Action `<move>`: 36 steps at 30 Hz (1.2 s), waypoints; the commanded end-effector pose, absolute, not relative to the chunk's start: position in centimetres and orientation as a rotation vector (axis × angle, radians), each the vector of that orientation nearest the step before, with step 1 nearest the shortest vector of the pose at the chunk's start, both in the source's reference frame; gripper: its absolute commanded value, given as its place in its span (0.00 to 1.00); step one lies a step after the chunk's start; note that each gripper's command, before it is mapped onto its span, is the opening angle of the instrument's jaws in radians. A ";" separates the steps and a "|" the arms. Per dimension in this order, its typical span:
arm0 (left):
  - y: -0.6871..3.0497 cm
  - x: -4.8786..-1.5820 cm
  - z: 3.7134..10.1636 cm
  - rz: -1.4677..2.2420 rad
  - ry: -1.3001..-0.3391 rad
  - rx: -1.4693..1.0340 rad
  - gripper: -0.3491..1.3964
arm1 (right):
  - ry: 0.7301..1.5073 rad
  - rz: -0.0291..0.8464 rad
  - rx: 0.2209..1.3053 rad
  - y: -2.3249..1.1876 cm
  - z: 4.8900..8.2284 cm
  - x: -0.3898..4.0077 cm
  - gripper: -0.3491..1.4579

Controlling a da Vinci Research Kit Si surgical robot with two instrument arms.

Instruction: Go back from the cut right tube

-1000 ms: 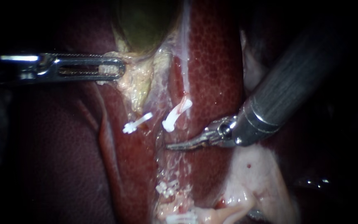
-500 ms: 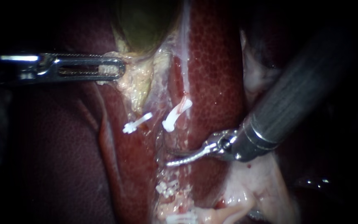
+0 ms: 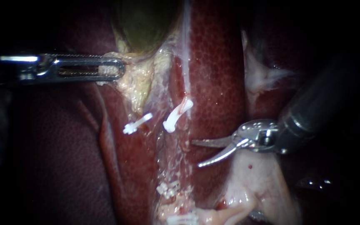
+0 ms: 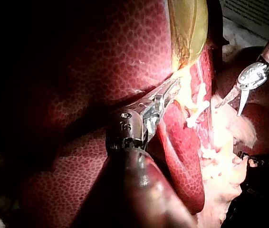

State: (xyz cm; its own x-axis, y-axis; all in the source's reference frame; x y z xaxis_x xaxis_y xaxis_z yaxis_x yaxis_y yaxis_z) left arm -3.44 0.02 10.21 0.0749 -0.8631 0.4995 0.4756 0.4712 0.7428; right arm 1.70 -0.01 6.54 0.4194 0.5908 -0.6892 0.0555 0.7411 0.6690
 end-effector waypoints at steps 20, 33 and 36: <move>-0.04 -3.50 10.29 -1.053 -1.085 0.433 0.00 | 1.100 0.358 0.500 0.25 5.77 1.45 0.98; -0.31 -3.84 10.68 -1.024 -1.056 0.463 0.00 | 1.100 0.358 0.502 0.26 5.80 1.44 0.99; -0.33 -3.92 10.72 -1.022 -1.054 0.473 0.00 | 1.100 0.358 0.502 0.26 5.80 1.44 0.99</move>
